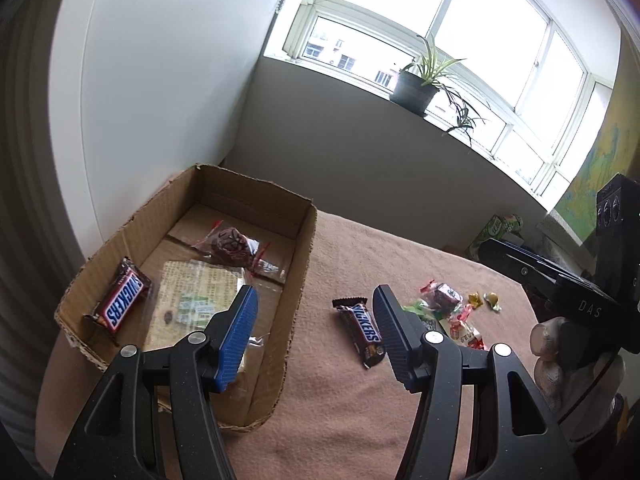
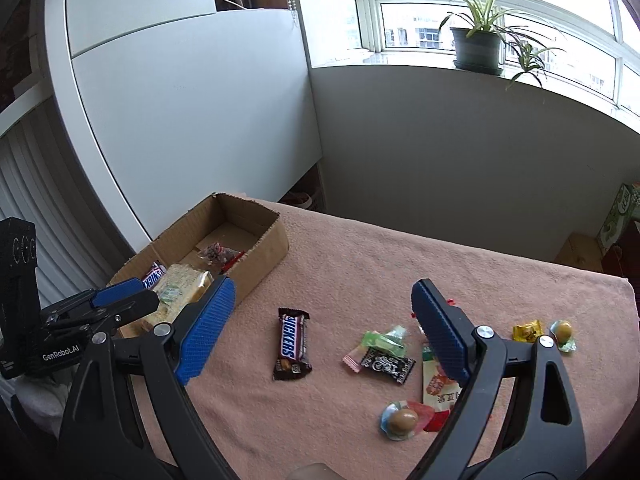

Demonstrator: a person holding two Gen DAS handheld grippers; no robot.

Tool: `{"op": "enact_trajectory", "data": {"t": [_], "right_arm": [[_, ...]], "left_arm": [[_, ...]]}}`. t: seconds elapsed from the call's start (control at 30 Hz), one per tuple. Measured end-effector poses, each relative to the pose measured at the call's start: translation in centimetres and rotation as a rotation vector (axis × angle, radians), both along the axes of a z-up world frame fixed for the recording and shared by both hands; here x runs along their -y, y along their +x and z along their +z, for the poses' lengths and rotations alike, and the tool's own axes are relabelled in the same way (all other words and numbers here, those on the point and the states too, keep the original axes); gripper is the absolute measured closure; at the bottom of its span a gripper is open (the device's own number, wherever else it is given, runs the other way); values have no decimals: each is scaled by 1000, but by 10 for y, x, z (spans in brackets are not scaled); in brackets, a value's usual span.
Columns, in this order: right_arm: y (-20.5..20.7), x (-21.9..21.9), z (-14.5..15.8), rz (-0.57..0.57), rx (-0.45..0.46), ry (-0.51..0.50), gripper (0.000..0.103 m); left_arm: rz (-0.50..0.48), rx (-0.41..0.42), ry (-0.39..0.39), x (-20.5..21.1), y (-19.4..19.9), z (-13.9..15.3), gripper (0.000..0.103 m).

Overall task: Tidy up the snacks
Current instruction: 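Return both tools to the table toward another Snickers bar and the braised egg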

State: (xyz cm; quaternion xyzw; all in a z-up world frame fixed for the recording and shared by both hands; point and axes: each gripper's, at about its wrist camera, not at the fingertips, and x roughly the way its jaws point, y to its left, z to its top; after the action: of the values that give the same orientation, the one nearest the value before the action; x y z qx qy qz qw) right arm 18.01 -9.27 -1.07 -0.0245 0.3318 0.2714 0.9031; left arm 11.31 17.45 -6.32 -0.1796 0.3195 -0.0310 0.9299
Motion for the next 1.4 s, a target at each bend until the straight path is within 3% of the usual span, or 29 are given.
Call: {"op": "enact_trajectory", "data": {"t": [0.3,0.53,0.93,1.0,1.4], "right_arm": [[-10,107,-21,-173,-64,4,11],[-19,155,-52,-241,-152,48,11],[-37,94,-107,-123,-298,62,12],[-33,84,-113,-106,-319,60,18],[-2,61,-126,-111,-345,22,28]], "left_arm": [[-89,-43,-4,41,4,-11,44],[-157,-100,3,71,12,-30,44],[-165,-173,25,84,30,-55,44],[-162,-183,27,83,35,-58,44],[-156,-220,27,76,63,-70,44]]}}
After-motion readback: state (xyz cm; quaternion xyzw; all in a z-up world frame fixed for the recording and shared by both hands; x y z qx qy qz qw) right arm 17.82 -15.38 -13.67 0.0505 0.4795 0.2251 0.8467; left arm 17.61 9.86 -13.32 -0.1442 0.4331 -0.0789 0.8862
